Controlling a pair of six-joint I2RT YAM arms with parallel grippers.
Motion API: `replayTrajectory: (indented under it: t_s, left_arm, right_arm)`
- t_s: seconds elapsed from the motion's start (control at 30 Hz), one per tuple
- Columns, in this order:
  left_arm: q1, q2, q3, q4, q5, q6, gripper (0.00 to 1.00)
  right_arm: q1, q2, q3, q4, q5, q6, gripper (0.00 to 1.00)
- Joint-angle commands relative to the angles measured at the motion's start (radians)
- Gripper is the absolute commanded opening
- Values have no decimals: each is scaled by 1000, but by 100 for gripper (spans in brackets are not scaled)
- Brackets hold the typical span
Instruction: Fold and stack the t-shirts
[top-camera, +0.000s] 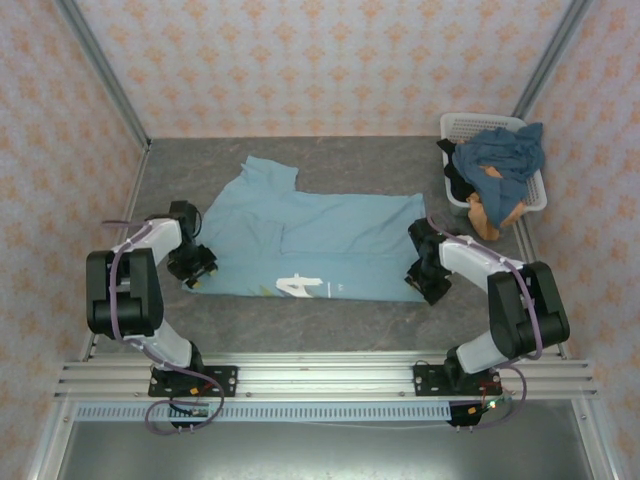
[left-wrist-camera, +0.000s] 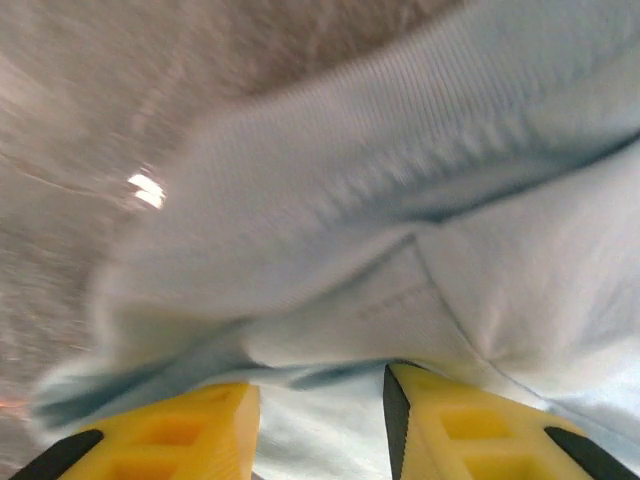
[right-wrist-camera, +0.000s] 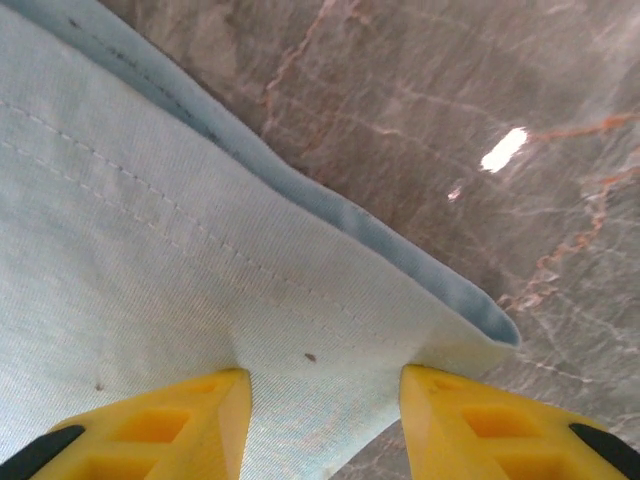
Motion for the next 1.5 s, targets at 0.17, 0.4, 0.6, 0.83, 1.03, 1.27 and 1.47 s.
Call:
replayTrajectory:
  t_s: [0.17, 0.4, 0.6, 0.83, 1.03, 1.27, 1.47]
  left_arm:
    - [30, -4, 27, -34, -101, 29, 42]
    - [30, -66, 24, 13, -31, 9, 42]
    - [24, -51, 28, 68, 62, 27, 44]
    - [24, 19, 24, 101, 71, 68, 38]
    - [25, 37, 51, 94, 60, 76, 24]
    - [24, 23, 85, 28, -21, 113, 13]
    - [25, 27, 117, -1, -41, 142, 10]
  right_arm:
    - [-13, 9, 16, -109, 78, -21, 47]
    - [-13, -12, 45, -134, 89, -33, 49]
    - [-13, -7, 52, -123, 83, -45, 49]
    - [-13, 3, 48, -113, 74, -44, 49]
    - [-13, 4, 48, -116, 79, -45, 49]
    - [-13, 13, 51, -131, 96, -43, 48]
    - [-13, 30, 57, -133, 102, -43, 48]
